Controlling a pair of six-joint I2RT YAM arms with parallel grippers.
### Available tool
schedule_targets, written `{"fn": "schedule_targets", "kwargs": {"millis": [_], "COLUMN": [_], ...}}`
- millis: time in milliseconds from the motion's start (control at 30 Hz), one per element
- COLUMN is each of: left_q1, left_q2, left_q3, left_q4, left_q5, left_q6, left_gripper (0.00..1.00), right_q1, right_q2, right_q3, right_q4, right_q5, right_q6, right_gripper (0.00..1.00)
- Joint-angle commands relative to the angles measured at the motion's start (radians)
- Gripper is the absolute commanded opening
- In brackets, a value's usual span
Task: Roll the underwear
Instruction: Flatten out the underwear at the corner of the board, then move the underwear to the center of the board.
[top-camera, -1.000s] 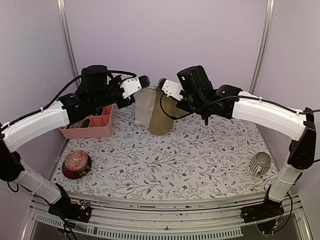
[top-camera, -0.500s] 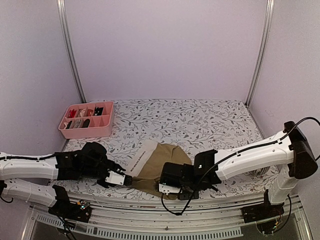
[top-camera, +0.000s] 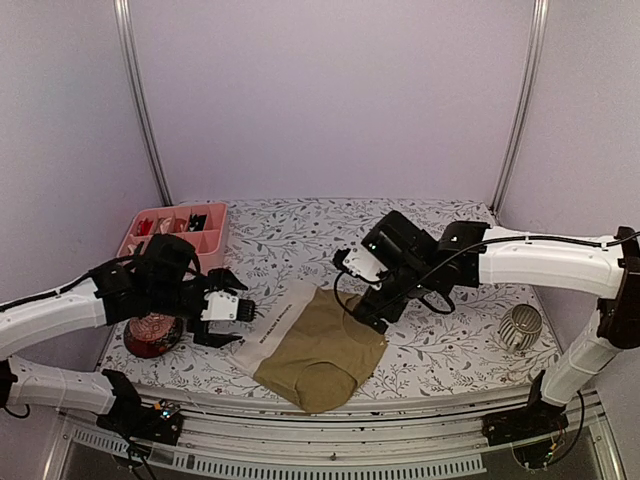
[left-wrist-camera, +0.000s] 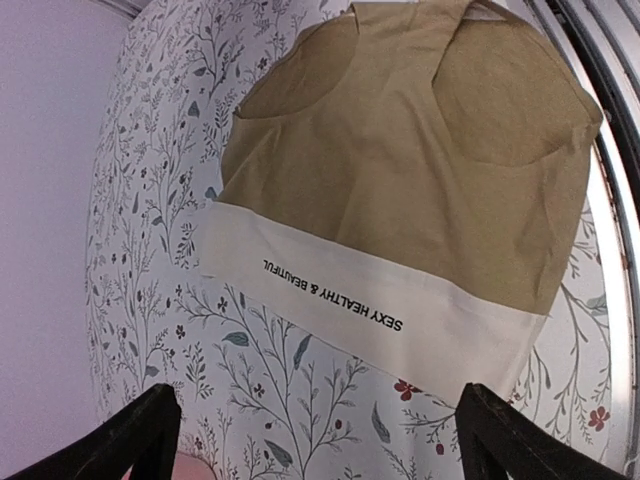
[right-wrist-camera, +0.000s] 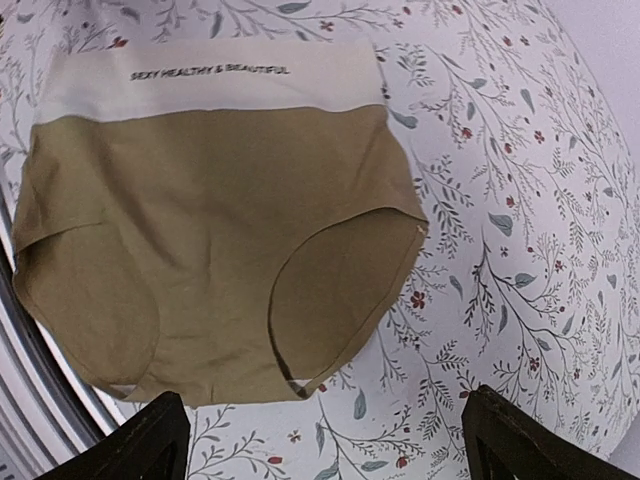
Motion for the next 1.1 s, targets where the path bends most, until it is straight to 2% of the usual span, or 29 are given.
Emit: {"fn": "schedule_targets", "kwargs": {"millis": [0,100,200,333,433,700,767,833,900,1067], "left_q1": [0.094,0.118,0.13,0.136,0.136,0.136,0.136,0.134,0.134,0.134], "left_q2": [0.192,0.412,0.601,0.774,0.849,0.969,1.02,1.061,1.1,1.155], "left_q3": [0.171,0.346,0.513,0.632,0.678,0.731,0.759,0.788,0.816,0.813], "left_q4": [0.053,0.031,-0.048,-0.052,-0.047,0.018,0.019,0.018,0.021,0.099], "left_q5": [0.103,0.121,0.176,0.165,0.166,0.104,0.096,0.077,0.052,-0.058], "left_q6": [-0.087,-0.162,-0.199,-0.222,-0.223,-0.211,-0.208,-0.207,-0.22,-0.269], "left_gripper": [0.99,0.97,0.86,0.79,0.78,0.78,0.78,0.78,0.78,0.79], "right_q1": [-0.118,-0.197,-0.248,-0.286,-0.296,-0.303,-0.308,-0.314,-0.321,-0.357], "right_q2": [0.032,0.073,0.13,0.218,0.287,0.42,0.444,0.47,0.501,0.592], "right_q3": [-0.034,-0.044,-0.048,-0.042,-0.02,0.033,0.053,0.076,0.104,0.19], "right_q4": [0.13,0.182,0.221,0.274,0.286,0.284,0.279,0.266,0.252,0.215], "right_q5": [-0.094,-0.155,-0.2,-0.222,-0.224,-0.206,-0.209,-0.202,-0.17,-0.055], "right_q6": [0.08,0.096,0.089,0.077,0.079,0.072,0.069,0.062,0.051,0.021], "right_gripper": [0.98,0.95,0.93,0.86,0.81,0.81,0.75,0.64,0.57,0.53]}}
